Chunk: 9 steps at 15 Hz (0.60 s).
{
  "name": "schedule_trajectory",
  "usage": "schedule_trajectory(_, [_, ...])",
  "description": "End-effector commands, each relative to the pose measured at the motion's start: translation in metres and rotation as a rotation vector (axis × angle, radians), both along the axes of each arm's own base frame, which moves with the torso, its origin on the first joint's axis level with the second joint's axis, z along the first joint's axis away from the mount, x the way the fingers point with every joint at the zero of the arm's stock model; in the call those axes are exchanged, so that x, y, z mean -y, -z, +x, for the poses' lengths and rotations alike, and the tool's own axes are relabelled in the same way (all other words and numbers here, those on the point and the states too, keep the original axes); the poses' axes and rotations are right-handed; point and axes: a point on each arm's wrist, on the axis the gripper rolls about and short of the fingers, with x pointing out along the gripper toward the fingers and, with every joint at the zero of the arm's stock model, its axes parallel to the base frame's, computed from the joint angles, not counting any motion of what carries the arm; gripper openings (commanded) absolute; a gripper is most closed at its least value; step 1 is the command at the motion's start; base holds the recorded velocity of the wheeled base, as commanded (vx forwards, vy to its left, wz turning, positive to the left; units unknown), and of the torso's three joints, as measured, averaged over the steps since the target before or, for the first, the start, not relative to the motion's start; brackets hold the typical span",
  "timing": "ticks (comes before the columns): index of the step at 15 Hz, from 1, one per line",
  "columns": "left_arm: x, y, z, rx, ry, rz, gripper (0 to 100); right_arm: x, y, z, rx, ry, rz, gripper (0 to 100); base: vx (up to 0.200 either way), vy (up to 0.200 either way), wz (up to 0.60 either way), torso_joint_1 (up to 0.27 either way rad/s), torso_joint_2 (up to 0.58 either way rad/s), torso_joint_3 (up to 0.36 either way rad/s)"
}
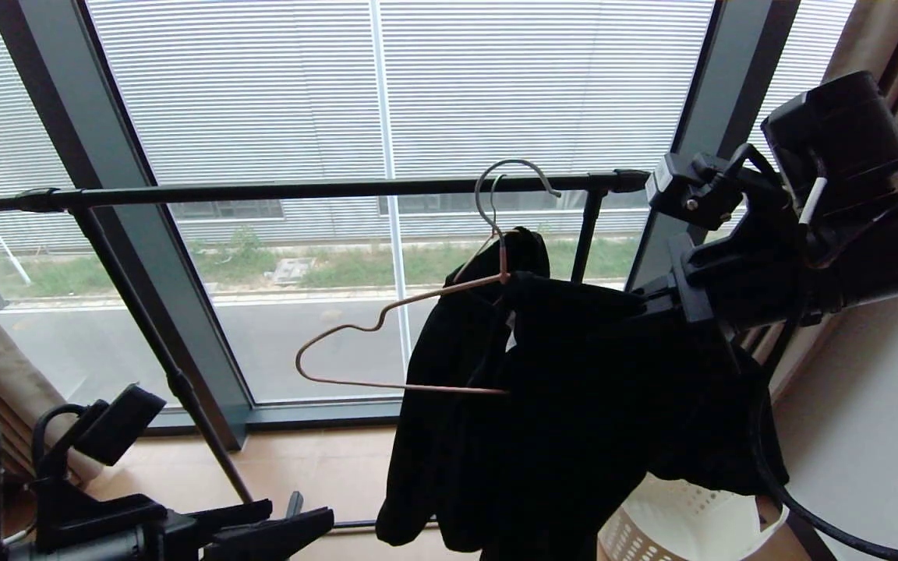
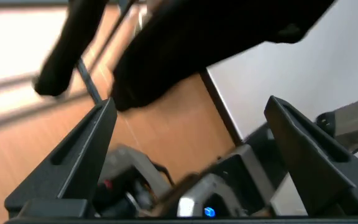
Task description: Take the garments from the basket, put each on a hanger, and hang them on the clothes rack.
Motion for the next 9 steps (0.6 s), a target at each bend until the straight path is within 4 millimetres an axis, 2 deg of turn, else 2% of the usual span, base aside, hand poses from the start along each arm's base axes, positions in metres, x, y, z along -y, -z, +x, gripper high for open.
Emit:
schedule_trajectory(1, [0.021,0.002,0.018,-0.076,-0.007,0.061,100,0.001,-0.005,-0.003,0.012,0.006,0.016,0,0.0,0.0,0.0,0.0,0.0,0.0])
schedule_trajectory(4, [0.048,0.0,0.032,-0.059,-0.029,0.13,100,-0.004,-0.006,-0.005,0.003,0.003,0.035,0,0.0,0.0,0.0,0.0,0.0,0.0])
schedule_trajectory(5, [0.049,0.0,0.033,-0.058,-0.027,0.131,100,-0.005,-0.005,-0.005,0.003,0.002,0.035,0,0.0,0.0,0.0,0.0,0.0,0.0])
schedule_trajectory(9, [0.076,-0.002,0.054,-0.052,-0.017,0.147,100,-0.009,0.002,-0.012,0.014,-0.021,0.041,0,0.0,0.0,0.0,0.0,0.0,0.0])
